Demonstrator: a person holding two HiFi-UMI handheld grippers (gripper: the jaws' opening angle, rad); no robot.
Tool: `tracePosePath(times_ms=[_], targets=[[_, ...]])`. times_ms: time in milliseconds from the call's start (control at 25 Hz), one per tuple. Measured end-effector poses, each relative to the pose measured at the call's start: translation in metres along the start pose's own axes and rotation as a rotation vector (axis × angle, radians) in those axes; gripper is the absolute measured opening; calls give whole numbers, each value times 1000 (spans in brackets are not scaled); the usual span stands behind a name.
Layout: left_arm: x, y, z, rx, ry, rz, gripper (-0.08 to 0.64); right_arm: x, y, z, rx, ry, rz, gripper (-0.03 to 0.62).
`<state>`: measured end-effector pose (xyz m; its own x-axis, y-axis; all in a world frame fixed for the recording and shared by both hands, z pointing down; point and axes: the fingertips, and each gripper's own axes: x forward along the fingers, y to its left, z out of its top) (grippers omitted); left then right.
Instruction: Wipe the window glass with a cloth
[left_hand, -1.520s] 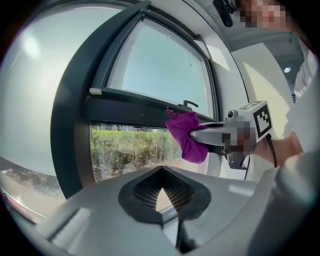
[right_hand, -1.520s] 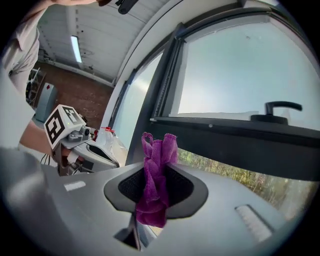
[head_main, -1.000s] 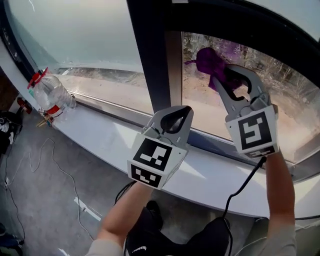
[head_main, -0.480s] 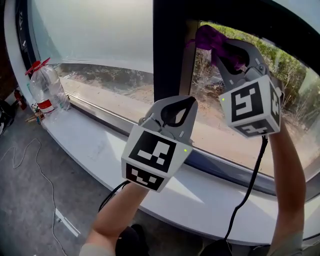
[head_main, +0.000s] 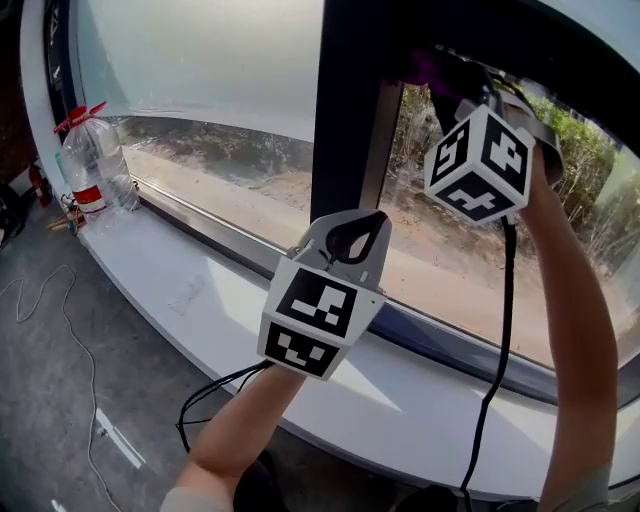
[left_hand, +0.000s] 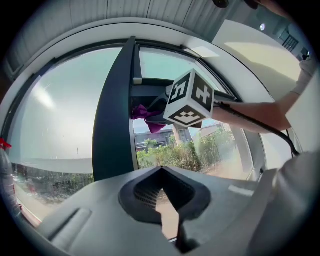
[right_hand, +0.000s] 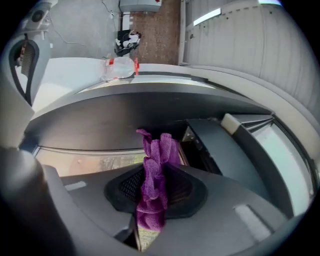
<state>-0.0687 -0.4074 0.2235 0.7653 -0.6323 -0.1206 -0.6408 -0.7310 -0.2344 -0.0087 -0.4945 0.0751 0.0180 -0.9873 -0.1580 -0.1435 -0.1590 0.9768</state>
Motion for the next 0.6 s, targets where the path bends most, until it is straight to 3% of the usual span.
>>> tracePosePath(times_ms=[320, 600], targets=[[7, -10, -72, -40, 130, 21, 2, -11, 74, -19, -3, 17, 175, 103], [-11, -9, -134, -92, 229, 62, 0, -18, 170, -35, 50, 49, 326, 103]])
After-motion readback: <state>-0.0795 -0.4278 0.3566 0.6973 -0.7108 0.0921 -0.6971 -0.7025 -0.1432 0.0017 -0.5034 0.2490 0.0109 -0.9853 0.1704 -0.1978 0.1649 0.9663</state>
